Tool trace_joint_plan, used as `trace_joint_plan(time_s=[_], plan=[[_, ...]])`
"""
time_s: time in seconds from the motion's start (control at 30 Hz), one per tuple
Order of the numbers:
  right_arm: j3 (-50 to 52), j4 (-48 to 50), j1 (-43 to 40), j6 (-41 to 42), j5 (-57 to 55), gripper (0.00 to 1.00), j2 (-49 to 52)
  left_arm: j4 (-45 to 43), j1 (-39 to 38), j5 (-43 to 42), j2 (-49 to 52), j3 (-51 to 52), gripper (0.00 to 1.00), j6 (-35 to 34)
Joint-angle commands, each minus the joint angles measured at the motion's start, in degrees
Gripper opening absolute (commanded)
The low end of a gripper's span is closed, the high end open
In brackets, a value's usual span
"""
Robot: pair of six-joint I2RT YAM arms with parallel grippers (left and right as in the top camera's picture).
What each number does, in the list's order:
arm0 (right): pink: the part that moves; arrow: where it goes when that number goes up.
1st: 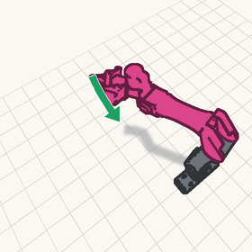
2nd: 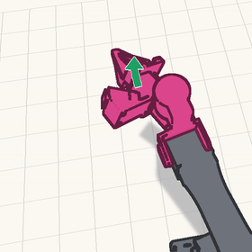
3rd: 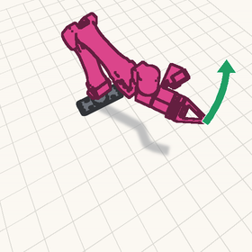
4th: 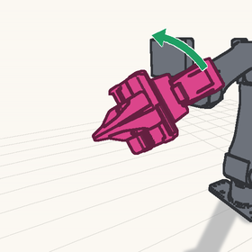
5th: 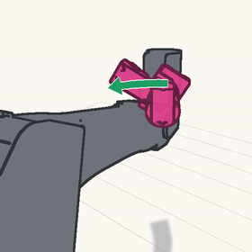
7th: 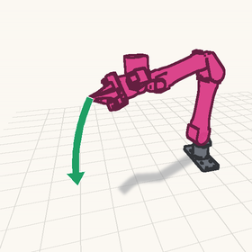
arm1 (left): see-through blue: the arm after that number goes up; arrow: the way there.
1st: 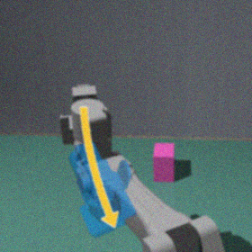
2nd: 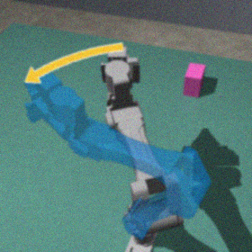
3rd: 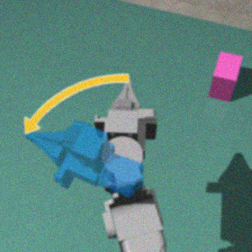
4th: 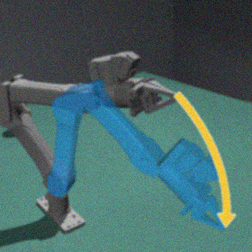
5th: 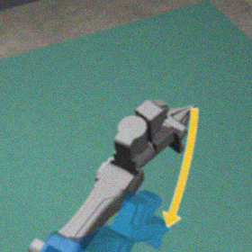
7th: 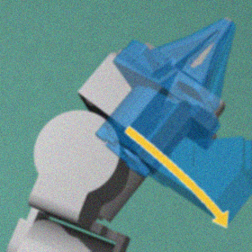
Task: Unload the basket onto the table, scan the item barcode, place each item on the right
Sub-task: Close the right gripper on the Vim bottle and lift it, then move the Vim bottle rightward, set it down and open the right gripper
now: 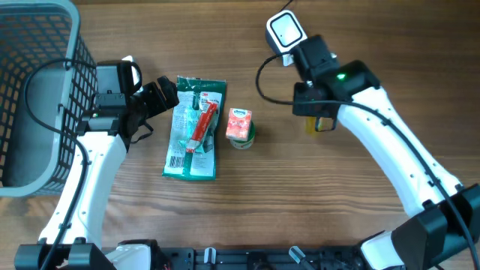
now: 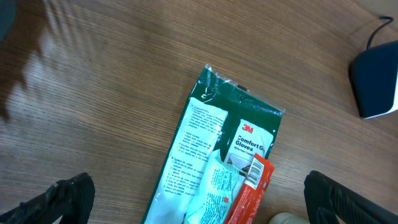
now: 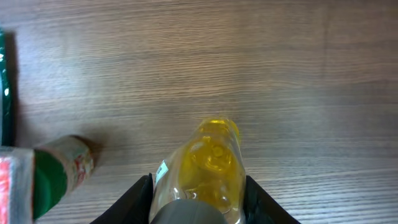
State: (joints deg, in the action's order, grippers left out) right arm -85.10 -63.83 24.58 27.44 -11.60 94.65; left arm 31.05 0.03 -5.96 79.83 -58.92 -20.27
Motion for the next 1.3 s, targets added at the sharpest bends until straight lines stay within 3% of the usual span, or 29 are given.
trace_joint_plan(time_s=[0.0, 0.6, 1.1, 1.27], plan=[[0.35, 0.11, -1.62, 1.2, 1.81, 0.38, -0.74, -0.15, 0.24, -0.63, -0.74, -1.01, 1.0, 0.33], [0.37, -3.08, -1.79, 2.6, 4.0, 0.39, -1.66, -0.15, 0.24, -0.63, -0.76, -1.01, 1.0, 0.31], [0.5, -5.79, -1.77, 0.98, 6.8, 0.37, -15.04, -0.15, 0.24, -0.63, -0.76, -1.01, 1.0, 0.33], [6.93, 0.2, -1.77, 1.03, 6.84, 0.37, -15.06, -0.15, 0.24, -0.63, -0.76, -1.01, 1.0, 0.31]])
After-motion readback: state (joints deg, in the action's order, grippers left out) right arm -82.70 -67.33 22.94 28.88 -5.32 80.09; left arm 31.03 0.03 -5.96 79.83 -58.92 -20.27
